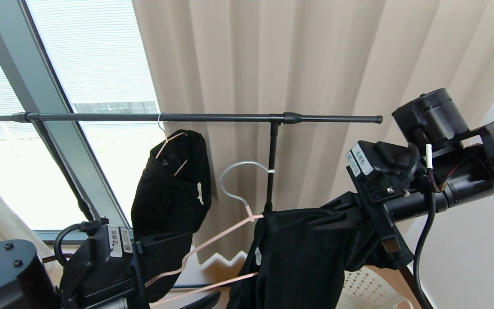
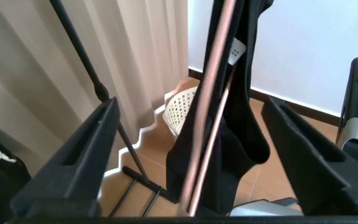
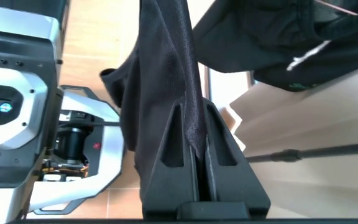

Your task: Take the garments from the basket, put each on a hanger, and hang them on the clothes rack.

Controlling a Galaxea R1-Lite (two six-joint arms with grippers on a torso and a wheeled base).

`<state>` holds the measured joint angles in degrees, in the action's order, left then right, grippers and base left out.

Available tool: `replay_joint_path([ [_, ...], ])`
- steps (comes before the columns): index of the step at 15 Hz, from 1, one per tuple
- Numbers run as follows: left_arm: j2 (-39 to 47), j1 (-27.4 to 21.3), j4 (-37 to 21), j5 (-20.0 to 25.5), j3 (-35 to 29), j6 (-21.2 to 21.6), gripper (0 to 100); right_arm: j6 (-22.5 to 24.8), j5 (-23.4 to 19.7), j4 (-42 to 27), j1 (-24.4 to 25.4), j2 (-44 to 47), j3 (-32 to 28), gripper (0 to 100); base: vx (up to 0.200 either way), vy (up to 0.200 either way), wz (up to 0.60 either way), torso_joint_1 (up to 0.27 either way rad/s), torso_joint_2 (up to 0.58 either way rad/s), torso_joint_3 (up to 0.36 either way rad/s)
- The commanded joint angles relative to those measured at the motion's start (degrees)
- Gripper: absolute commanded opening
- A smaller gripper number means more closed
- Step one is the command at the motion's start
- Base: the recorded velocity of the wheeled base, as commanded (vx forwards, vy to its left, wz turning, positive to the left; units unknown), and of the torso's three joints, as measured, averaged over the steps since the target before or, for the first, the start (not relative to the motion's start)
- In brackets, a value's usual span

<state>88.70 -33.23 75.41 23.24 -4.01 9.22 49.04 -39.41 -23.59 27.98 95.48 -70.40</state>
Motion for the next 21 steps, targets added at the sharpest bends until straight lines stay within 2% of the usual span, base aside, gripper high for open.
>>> replay_joint_path([
  [1,-2.6,1.7,-0.1,0.1,0.2,-1.8,100,-0.3,2.9,0.0,-0.3,-0.8,-1.1,0,0.0,0.0,0.0,0.0,0.0,0.0],
  [3,-2.7,5.4,-0.1,0.0,-0.2,-4.3,100,-2.2,5.8,0.1,-0.4,-0.9,-2.0,0,0.0,0.0,0.0,0.0,0.0,0.0],
  [5,-2.7,8.7,-0.9,-0.3,-2.1,-6.3,100,-2.8,10.6,1.3,-0.5,-1.1,-3.0,0,0.0,0.0,0.0,0.0,0.0,0.0],
  [6,-2.7,9.3,-2.7,-0.6,-2.9,-6.5,100,-4.0,13.6,2.8,-0.6,-1.4,-3.0,0,0.0,0.0,0.0,0.0,0.0,0.0],
  [7,-2.9,9.2,-3.7,-0.8,-3.3,-6.4,100,-4.3,14.8,3.5,-0.6,-1.5,-2.9,0,0.0,0.0,0.0,0.0,0.0,0.0],
  [8,-3.7,7.7,-9.4,-3.9,-6.0,-6.4,100,-5.4,19.7,5.6,-0.3,-1.5,-3.0,0,0.0,0.0,0.0,0.0,0.0,0.0],
  [9,-3.7,6.2,-12.0,-5.8,-7.2,-6.4,100,-5.9,21.1,6.4,-0.1,-1.6,-3.0,0,0.0,0.0,0.0,0.0,0.0,0.0],
  [10,-3.4,2.4,-17.8,-11.2,-10.1,-6.5,100,-7.6,24.4,8.1,0.8,-1.7,-3.1,0,0.0,0.0,0.0,0.0,0.0,0.0],
  [11,-2.2,-1.2,-23.6,-16.6,-14.0,-7.1,100,-11.3,26.8,10.6,1.7,-1.8,-3.1,0,0.0,0.0,0.0,0.0,0.0,0.0],
  [13,1.2,-4.7,-27.2,-20.2,-18.4,-9.3,100,-15.6,28.3,12.1,2.5,-2.4,-2.5,0,0.0,0.0,0.0,0.0,0.0,0.0],
  [16,11.2,-8.0,-27.7,-29.0,-23.2,-11.7,100,-16.0,28.3,12.3,2.5,-4.1,-0.6,0,0.0,0.0,0.0,0.0,0.0,0.0],
  [18,14.0,-8.3,-27.7,-30.5,-26.6,-13.5,100,-16.1,28.2,12.3,2.4,-4.8,0.0,0,0.0,0.0,0.0,0.0,0.0,0.0],
  [21,17.8,-8.9,-27.8,-33.1,-29.9,-13.5,100,-16.1,28.2,12.3,2.6,-5.0,-0.2,0,0.0,0.0,0.0,0.0,0.0,0.0],
])
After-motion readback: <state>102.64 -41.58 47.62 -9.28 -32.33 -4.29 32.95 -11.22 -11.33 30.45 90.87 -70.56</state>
